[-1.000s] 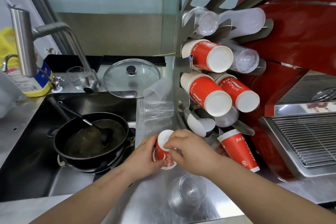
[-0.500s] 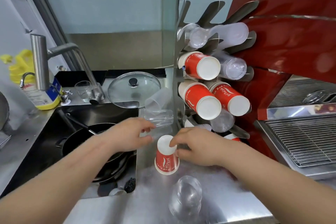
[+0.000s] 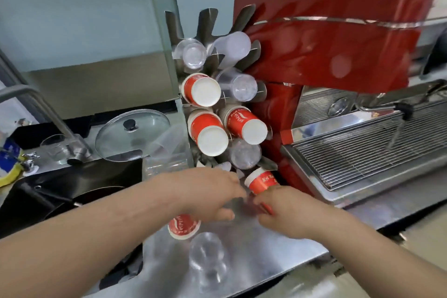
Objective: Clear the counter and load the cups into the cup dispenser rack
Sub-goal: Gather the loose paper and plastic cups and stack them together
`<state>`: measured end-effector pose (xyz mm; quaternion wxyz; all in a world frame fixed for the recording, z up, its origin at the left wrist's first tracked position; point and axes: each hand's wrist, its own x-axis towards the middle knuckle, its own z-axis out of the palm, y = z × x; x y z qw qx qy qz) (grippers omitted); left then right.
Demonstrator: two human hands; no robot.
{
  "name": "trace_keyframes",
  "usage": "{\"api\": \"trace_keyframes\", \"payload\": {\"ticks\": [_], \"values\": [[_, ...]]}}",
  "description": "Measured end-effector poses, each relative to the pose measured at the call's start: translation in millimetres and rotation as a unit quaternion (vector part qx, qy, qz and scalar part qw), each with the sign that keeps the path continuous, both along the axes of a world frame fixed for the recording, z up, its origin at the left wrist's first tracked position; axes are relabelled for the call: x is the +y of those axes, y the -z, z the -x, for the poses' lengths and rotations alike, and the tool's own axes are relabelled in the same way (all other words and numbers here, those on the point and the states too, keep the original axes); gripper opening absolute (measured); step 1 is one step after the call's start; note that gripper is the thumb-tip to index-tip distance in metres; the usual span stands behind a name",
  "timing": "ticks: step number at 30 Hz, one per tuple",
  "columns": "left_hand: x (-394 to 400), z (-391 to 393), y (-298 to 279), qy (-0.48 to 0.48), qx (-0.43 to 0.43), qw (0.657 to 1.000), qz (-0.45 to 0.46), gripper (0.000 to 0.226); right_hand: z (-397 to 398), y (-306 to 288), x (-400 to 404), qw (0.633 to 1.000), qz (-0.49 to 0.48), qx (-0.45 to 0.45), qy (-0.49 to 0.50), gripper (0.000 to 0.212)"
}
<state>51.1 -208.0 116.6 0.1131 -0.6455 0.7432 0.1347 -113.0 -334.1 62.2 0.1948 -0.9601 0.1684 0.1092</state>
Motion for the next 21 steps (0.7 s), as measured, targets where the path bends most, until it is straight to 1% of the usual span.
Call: {"api": "trace_keyframes", "payload": {"ticks": [2, 4, 5, 8, 11, 15, 18, 21], "values": [[-20.5, 11.6, 19.3, 0.03, 0.005, 1.0, 0.006, 0.052, 19.1, 18.4, 0.8, 0.995, -0.016, -0.047, 0.083, 0.025], [-37.8, 18.7, 40.0, 0.035, 0.004, 0.999, 0.014, 0.056, 31.9, 33.6, 3.7, 0.986, -0.018, -0.073, 0.15, 0.041], [-46.3, 21.2, 50.1, 0.035, 0.001, 0.999, 0.017, 0.056, 36.9, 41.1, 3.7, 0.982, -0.016, -0.087, 0.167, 0.048], [-64.7, 28.7, 74.7, 0.031, -0.002, 0.999, 0.029, 0.059, 44.3, 64.5, 4.1, 0.978, -0.019, -0.127, 0.167, 0.06], [-79.7, 32.3, 90.8, 0.032, -0.003, 0.999, 0.037, 0.064, 42.9, 84.9, 2.9, 0.966, -0.018, -0.143, 0.213, 0.073], [-95.7, 28.2, 106.9, 0.041, -0.014, 0.998, 0.037, 0.068, 34.9, 97.3, 0.2, 0.956, -0.028, -0.137, 0.257, 0.076], [-106.5, 22.7, 119.4, 0.044, -0.015, 0.998, 0.034, 0.069, 28.7, 104.3, -4.3, 0.945, -0.058, -0.127, 0.296, 0.082], [-116.1, 20.3, 134.3, 0.061, -0.012, 0.996, 0.069, 0.07, 23.1, 112.8, -9.3, 0.929, -0.075, -0.122, 0.342, 0.086]]}}
